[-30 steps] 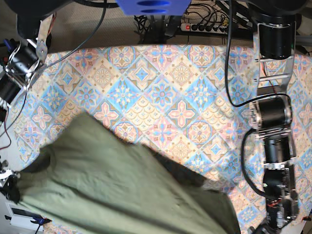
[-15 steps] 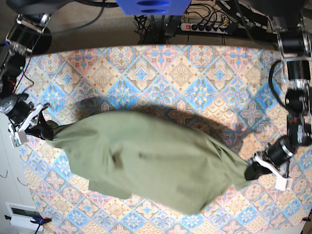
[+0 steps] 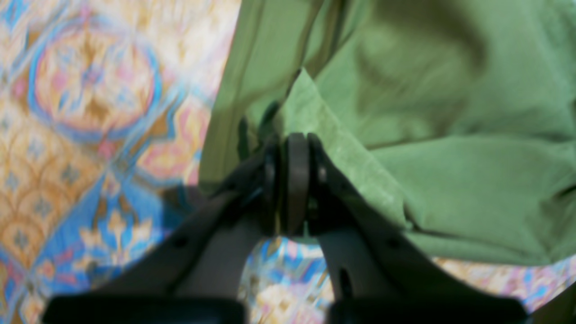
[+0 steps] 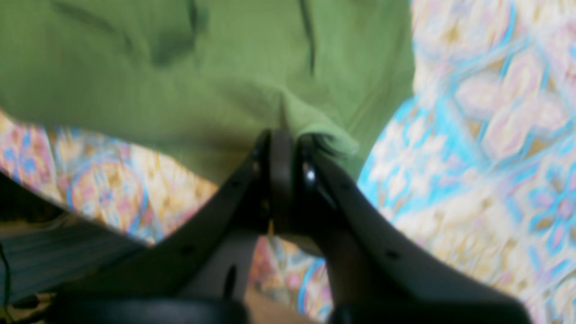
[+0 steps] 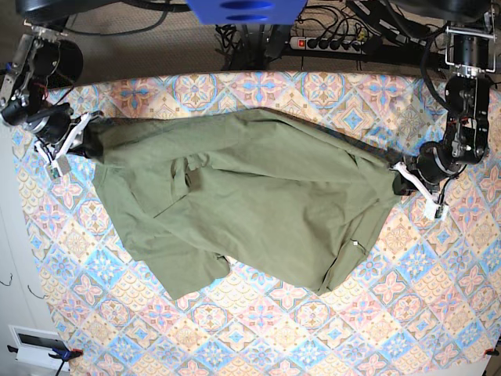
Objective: Layout the t-shirt on the table in an organized manner, then fold the t-shirt properly
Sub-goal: 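Lift the green shirt with both grippers and swing it open, then lay the shirt down and adjust both grippers' grasps on its edge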
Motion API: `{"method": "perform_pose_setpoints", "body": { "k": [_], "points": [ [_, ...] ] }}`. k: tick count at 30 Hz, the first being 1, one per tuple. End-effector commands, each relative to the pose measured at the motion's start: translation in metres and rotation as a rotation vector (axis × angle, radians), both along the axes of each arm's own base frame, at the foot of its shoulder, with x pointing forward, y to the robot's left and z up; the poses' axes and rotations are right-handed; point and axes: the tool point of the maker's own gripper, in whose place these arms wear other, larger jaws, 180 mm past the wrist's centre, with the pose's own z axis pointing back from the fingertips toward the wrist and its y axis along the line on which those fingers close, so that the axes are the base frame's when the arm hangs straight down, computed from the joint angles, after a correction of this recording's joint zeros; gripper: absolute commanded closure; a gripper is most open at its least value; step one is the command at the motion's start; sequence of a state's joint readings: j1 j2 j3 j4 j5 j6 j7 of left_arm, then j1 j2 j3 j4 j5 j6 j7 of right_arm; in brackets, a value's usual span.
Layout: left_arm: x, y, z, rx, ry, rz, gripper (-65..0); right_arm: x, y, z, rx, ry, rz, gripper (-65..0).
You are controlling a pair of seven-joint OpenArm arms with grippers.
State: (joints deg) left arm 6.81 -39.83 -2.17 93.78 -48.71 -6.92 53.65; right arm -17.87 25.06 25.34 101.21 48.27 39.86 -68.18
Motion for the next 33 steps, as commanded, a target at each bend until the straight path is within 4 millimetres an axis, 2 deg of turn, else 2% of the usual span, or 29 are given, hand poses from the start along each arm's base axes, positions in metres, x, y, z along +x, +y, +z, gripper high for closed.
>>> {"method": "perform_pose_setpoints", "body": {
  "k": [1,4,6,10,13,17,22,26,31,33],
  "points": [
    [0.0,0.005,0.007,0.02,-0.019,-0.008,-5.7,0.002,-0.007,0.007,-0.032,-0.019,0.008,-1.1],
    [-0.022,0.007,-0.011,0.033,0.068,-0.016,-8.8,-0.013,-0.019,-0.006,-0.107,0.063,0.003,-2.1],
    [-0.035,0.007,-0.019,0.047,0.136,-0.034,-10.8,-0.018,-0.024,-0.011,-0.138,0.097,0.003,-5.6],
    [-0.05,-0.001,-0.015,0.071,0.184,-0.091,-16.3,-0.035,-0.029,-0.018,-0.182,0.15,0.007,-17.8],
    [-0.055,-0.003,-0.009,0.092,0.199,-0.121,-23.6,-0.038,-0.03,-0.013,-0.196,0.141,0.007,-21.4],
    [-0.041,0.013,0.01,0.06,0.127,-0.029,-35.3,-0.036,-0.042,-0.001,-0.218,0.105,-0.031,-21.8],
    [-0.031,0.027,0.025,-0.025,0.036,0.114,-38.2,-0.036,-0.055,0.007,-0.232,0.087,-0.071,-21.9],
    [-0.027,0.013,0.036,-0.054,-0.019,0.113,-38.6,-0.032,-0.055,0.009,-0.232,0.073,-0.074,-21.9],
    [-0.017,-0.013,0.036,-0.086,-0.032,0.067,-38.6,-0.03,-0.054,0.01,-0.226,0.056,-0.072,-21.9],
    [-0.01,-0.016,0.025,-0.095,-0.013,0.075,-38.6,-0.029,-0.054,0.01,-0.224,0.054,-0.075,-21.9]
  ]
}}
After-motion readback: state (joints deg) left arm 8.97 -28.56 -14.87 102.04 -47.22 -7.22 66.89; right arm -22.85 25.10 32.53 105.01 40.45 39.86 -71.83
